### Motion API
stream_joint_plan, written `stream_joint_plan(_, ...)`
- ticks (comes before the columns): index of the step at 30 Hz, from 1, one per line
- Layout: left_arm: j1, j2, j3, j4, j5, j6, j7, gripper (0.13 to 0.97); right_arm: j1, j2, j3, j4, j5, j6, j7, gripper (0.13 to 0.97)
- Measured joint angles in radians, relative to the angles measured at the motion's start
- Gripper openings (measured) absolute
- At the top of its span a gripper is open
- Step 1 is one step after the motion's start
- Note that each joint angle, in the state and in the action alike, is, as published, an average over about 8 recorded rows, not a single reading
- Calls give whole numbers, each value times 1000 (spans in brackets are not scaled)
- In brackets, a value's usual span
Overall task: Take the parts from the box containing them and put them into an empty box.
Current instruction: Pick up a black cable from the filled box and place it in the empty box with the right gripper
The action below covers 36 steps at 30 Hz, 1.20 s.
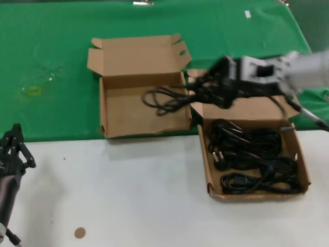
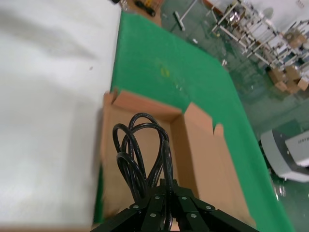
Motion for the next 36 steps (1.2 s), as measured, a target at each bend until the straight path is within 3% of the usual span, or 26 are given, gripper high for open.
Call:
stream_joint_plan(7, 0, 0, 0, 0, 0, 0, 0, 144, 82, -158, -49, -139, -47, 60, -13, 166)
stream_joint_plan(17, 0, 0, 0, 0, 0, 0, 0, 144, 176, -341, -74, -416, -57, 152, -119, 166)
stream_joint_plan(36, 0, 0, 0, 0, 0, 0, 0, 144, 292, -493, -38, -784, -12, 244, -315, 182)
